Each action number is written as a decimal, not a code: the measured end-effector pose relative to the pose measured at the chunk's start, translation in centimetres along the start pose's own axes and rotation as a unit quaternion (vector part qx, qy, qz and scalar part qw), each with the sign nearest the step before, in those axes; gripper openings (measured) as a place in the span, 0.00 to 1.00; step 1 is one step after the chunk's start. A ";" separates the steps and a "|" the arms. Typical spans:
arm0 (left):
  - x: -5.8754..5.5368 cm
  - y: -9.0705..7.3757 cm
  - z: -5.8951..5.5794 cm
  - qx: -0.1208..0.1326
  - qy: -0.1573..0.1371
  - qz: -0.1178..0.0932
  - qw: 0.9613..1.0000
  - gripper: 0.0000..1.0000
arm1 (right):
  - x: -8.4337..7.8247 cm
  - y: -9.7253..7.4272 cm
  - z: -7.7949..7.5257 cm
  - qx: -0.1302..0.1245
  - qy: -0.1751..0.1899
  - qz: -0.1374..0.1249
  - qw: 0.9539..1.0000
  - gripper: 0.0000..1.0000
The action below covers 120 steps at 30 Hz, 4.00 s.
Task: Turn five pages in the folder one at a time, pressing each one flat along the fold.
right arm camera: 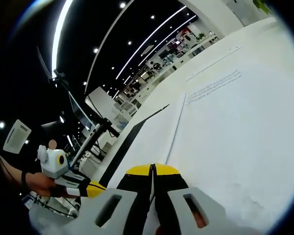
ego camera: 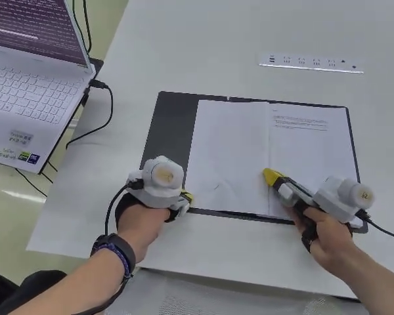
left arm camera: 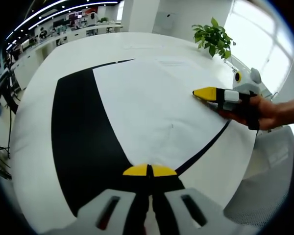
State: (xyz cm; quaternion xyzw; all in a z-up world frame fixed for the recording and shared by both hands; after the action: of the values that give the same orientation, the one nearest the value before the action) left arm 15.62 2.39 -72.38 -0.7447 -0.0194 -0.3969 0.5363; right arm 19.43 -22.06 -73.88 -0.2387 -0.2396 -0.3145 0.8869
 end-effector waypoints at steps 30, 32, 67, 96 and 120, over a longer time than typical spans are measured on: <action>-0.2 -0.2 -0.1 -0.002 0.028 -0.006 1.000 0.00 | -4.6 -4.3 0.4 -0.004 -0.013 0.056 0.998 0.00; -0.2 -0.2 -0.1 -0.003 0.030 -0.007 1.000 0.00 | -4.7 -4.4 0.4 -0.004 -0.013 0.057 0.998 0.00; 2.7 -3.2 -4.3 -0.033 0.073 -0.044 0.996 0.46 | -2.5 -7.3 3.3 -0.017 -0.063 0.061 0.996 0.42; 4.0 -10.5 -1.5 0.029 0.070 -0.118 0.990 0.62 | 3.8 -14.4 3.4 -0.059 -0.162 0.009 0.985 0.56; 1.0 -11.8 -2.7 0.021 0.062 -0.135 0.989 0.73 | 3.3 -18.1 2.8 -0.098 -0.163 0.008 0.982 0.68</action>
State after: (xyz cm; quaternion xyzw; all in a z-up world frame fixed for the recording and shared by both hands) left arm 9.43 4.83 -62.25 -0.6978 -0.0949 -0.5103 0.4937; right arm 8.77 -34.35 -64.91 -0.3746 -0.3466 -0.2863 0.8109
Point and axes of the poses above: the centre of the closed fingertips' face, and the gripper's own axes: y roughly forward along the fingers, z roughly to its left, x roughly out of its top, the point moved 9 cm from there along -y, roughly backward along the fingers, and after that the axes turned 8 degrees about y, right-handed, at the moved point
